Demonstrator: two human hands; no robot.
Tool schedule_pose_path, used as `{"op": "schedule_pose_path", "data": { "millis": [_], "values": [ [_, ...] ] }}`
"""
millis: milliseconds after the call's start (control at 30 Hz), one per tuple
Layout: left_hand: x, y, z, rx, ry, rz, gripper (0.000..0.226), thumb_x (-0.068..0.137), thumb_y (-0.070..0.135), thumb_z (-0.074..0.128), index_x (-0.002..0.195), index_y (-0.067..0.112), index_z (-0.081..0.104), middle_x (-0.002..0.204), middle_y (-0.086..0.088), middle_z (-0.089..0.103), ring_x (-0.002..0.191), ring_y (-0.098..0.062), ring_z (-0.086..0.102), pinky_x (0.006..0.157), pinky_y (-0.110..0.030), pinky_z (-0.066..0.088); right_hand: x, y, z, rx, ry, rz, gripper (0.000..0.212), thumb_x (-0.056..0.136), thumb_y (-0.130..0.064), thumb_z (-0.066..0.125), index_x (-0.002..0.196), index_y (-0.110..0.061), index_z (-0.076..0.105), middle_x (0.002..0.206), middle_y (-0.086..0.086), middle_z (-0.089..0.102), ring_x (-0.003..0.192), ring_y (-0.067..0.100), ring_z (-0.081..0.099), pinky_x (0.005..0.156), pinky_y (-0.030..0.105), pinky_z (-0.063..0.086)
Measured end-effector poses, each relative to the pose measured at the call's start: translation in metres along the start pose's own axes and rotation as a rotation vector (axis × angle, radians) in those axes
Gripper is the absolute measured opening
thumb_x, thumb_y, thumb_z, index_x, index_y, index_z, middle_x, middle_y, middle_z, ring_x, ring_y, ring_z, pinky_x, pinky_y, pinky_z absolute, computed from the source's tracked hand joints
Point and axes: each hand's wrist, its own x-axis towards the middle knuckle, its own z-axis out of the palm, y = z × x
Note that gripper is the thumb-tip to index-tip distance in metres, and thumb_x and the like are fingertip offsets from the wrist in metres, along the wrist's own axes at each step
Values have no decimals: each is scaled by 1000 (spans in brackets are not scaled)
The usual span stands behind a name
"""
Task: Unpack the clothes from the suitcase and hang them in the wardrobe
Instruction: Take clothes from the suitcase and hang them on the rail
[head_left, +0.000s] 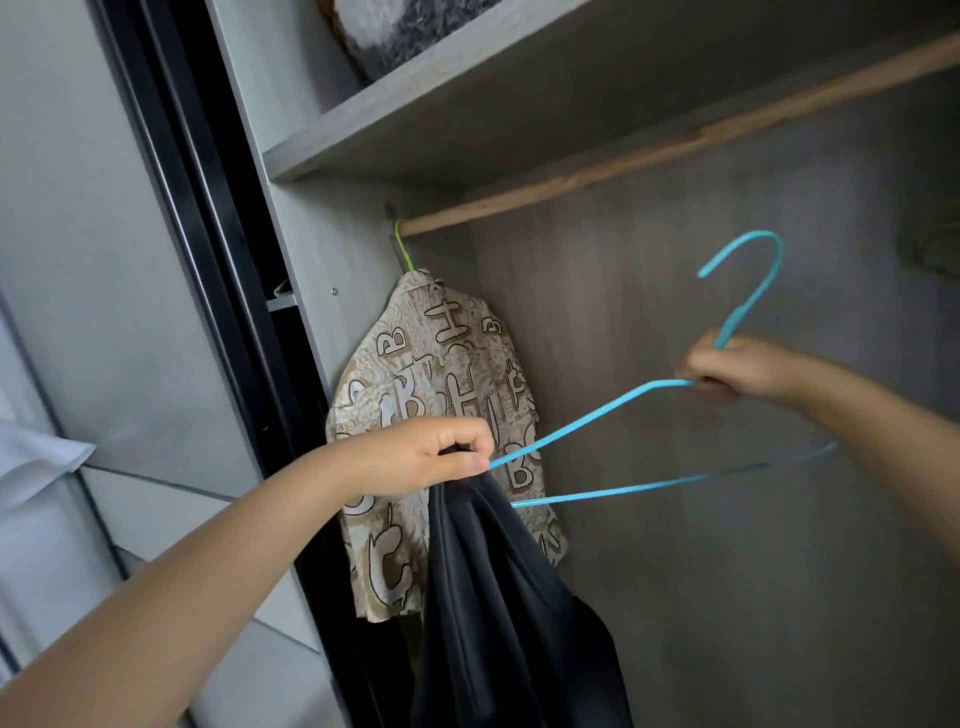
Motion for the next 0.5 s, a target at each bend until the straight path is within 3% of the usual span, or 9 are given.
{"op": "schedule_pose_path", "data": {
  "millis": [133, 233, 333, 400, 467, 500],
  "values": [
    [6, 16, 7, -32, 153, -17, 25, 96, 23, 43, 71, 29, 42, 59, 14, 47, 56, 1, 42, 67, -20, 40, 6, -6, 21, 89, 16, -21, 49, 70, -16, 48, 23, -13, 36, 25, -3, 28, 25, 4, 25, 34, 11, 22],
    [11, 17, 15, -303, 449, -64, 27, 96, 16, 41, 70, 22, 42, 39, 10, 39, 32, 2, 33, 42, -10, 33, 2, 3, 46, 146, -6, 5, 58, 84, -9, 49, 28, -15, 35, 27, -4, 28, 28, 3, 23, 36, 14, 20],
    [2, -12, 36, -509, 630, -290, 32, 98, 24, 34, 69, 14, 41, 43, 10, 40, 38, -1, 37, 45, -20, 32, -8, 36, 74, 218, 54, 159, 50, 92, 2, 33, 44, -14, 27, 27, -7, 23, 25, 1, 18, 32, 13, 14],
    [-21, -47, 68, -590, 493, -643, 42, 99, 40, 22, 76, 14, 48, 66, 0, 52, 59, -14, 52, 57, -24, 41, -18, 67, 96, 107, 17, 278, 50, 94, -2, 33, 45, -12, 28, 23, -6, 24, 22, 2, 19, 30, 12, 15],
    [-57, -80, 113, -604, 207, -958, 44, 99, 43, 20, 95, 11, 50, 85, -7, 53, 75, -21, 54, 59, -23, 40, -31, 95, 114, 9, -5, 378, 51, 95, -8, 38, 45, -13, 31, 20, -4, 26, 19, 6, 27, 30, 12, 20],
    [-72, -93, 133, -505, 53, -1021, 38, 100, 39, 23, 101, 10, 48, 89, -7, 52, 78, -21, 52, 56, -22, 39, -35, 105, 120, -25, -14, 409, 50, 95, -10, 41, 45, -13, 32, 20, -4, 28, 20, 5, 30, 31, 13, 25]
  ]
}}
